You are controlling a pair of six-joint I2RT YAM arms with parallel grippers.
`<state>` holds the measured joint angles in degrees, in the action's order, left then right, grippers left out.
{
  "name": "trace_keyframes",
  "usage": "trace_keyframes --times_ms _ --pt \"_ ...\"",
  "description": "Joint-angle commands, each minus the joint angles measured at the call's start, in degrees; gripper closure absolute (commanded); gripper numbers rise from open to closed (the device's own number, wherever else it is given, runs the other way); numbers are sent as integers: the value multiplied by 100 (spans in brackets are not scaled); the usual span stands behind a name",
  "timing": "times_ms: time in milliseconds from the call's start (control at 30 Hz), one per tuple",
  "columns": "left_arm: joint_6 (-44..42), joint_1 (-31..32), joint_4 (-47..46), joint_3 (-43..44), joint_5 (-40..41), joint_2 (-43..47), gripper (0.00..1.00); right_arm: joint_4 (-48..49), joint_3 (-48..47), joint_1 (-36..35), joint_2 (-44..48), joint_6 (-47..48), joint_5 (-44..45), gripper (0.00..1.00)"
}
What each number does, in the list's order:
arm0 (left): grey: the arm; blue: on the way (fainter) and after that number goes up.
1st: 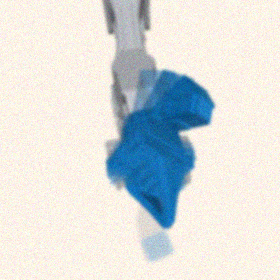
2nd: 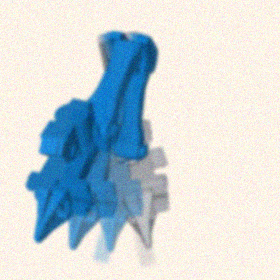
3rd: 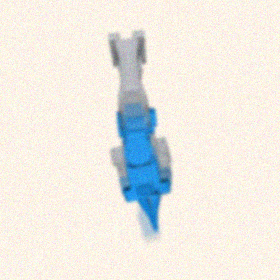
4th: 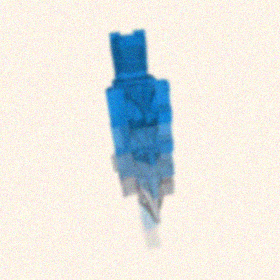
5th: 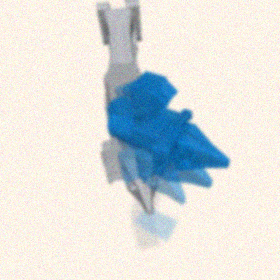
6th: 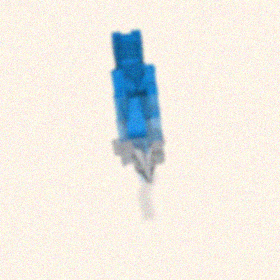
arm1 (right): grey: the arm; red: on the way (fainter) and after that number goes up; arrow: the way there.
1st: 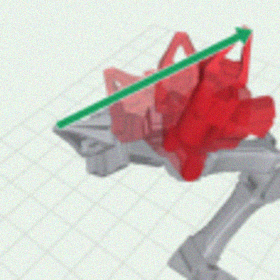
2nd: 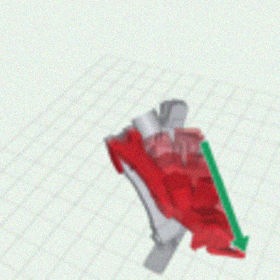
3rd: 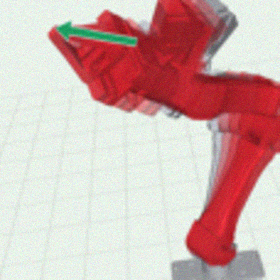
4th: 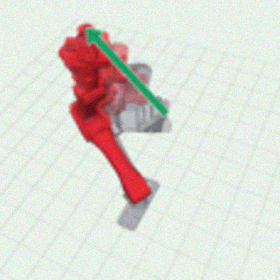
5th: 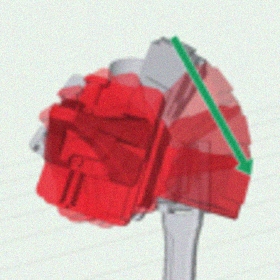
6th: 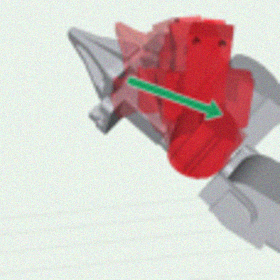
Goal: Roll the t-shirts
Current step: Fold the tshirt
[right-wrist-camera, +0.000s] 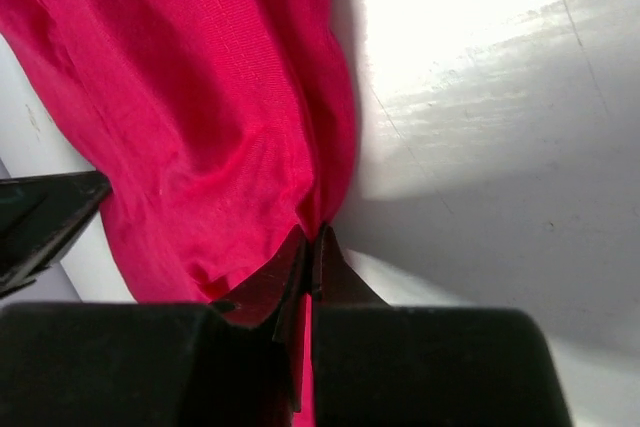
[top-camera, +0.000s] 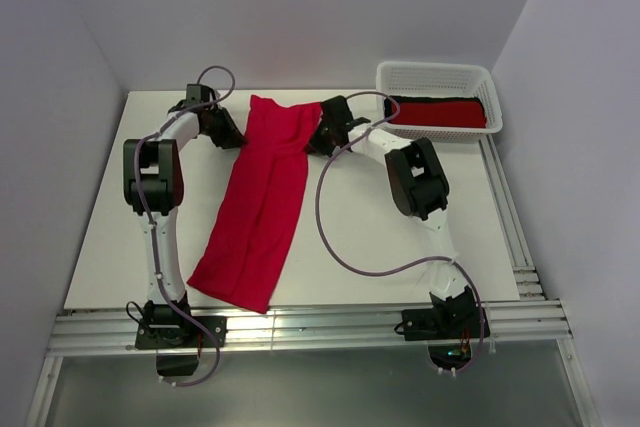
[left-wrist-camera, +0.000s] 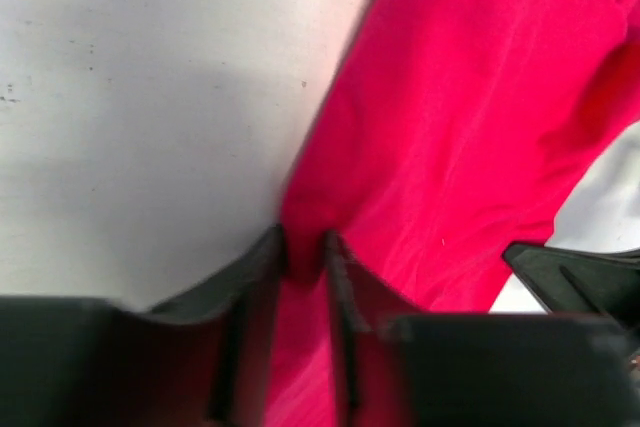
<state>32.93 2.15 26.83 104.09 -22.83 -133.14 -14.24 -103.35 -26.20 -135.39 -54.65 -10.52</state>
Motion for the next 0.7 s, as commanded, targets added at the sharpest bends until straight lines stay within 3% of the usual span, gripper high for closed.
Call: trace_keyframes --times_ms 0,33,67,300,667 --pt "-15 119 -46 138 15 -186 76 -210 -492 62 -180 -72 147 100" --pt "55 145 -64 146 33 -203 84 -263 -537 88 -189 -72 173 100" --pt "99 154 -72 138 33 -247 100 -264 -546 123 -189 -63 191 100" --pt "723 163 -222 23 453 -107 100 -553 -844 202 -127 200 647 100" --pt "1629 224 -363 383 745 -326 100 -843 -2100 545 -822 455 393 100"
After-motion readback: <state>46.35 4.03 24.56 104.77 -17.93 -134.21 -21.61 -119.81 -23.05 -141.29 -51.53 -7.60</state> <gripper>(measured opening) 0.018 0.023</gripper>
